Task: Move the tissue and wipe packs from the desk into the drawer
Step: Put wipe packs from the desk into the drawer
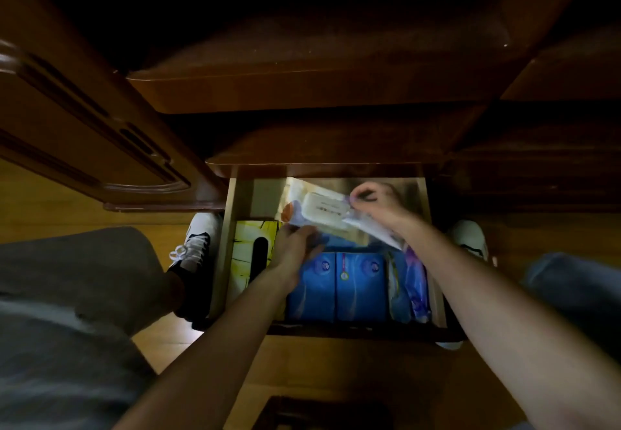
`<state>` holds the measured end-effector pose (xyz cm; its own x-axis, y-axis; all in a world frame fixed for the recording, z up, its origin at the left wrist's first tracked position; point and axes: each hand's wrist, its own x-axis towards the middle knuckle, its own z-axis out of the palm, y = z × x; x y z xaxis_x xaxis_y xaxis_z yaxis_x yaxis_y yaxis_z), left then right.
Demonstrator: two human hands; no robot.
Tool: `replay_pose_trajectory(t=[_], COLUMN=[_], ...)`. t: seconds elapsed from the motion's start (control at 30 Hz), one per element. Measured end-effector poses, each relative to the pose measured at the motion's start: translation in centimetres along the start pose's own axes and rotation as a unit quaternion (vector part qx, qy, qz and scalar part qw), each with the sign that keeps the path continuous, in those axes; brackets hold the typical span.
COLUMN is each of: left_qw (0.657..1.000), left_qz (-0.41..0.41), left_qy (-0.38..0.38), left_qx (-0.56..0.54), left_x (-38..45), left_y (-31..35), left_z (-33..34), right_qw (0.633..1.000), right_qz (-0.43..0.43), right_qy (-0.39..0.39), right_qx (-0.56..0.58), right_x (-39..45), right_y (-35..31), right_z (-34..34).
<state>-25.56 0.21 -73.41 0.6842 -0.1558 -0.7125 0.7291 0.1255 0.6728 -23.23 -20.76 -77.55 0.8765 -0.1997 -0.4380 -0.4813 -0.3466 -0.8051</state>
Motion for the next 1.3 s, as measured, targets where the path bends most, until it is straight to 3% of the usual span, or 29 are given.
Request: replay_pose_trajectory(t=[0.1,0.2,0.33,0.43,0.53,0.6,0.7,0.77,0.87,1.03,1.3], left_qw=[0.985,0.936,0.796,0.734,0.682,0.681,0.681,0.679,0.683,0.673,0.666], left_qz=[0.047,0.141,0.283,0.23,0.205,0.219,0.234,0.227,0.219,0.222,0.211], left_qy=[0.152,0.228,0.182,0.118,0.094,0.106,0.11,0.103,0.104,0.108,0.094], left_qx=[0.06,0.23,0.503,0.628,0.696,0.69,0.686,0.69,0.689,0.697,0.709], left_x=[1.0,1.3,0.8,0.9,1.2,1.3,1.4,1.4,1.6,1.9,2.0], left_y=[0.2,0.1,-0.5,-1.2,-1.6,-1.2,-0.9,-1.0,-1.3,-1.9,-1.9], left_z=[-2.0,-4.3,-7.1,-8.5,-9.0,-9.0,-9.3,-9.4,-9.5,-9.7,-9.9], right_qw=[0.989,0.935,0.906,0.875,0.872,0.901,0.965,0.945,0.893,0.912,0.902], right_qz=[-0.026,-0.045,-0.036,-0.019,-0.074,-0.102,-0.092,-0.126,-0.17,-0.11,-0.107], right_qy=[0.053,0.063,-0.004,0.018,0.095,0.08,-0.063,-0.122,-0.11,-0.166,-0.135], right_qx=[-0.134,-0.346,-0.422,-0.484,-0.475,-0.414,-0.24,-0.277,-0.403,-0.358,-0.396], right_x=[1.3,1.7,2.1,2.4,2.5,2.7,2.3,2.2,2.6,2.0,0.6], right_y=[1.0,1.9,1.9,1.4,0.6,0.1,-0.6,-0.8,-0.3,2.1,0.3], right_z=[-1.0,-0.3,2.6,3.5,3.4,4.0,6.1,7.0,6.6,5.4,6.9])
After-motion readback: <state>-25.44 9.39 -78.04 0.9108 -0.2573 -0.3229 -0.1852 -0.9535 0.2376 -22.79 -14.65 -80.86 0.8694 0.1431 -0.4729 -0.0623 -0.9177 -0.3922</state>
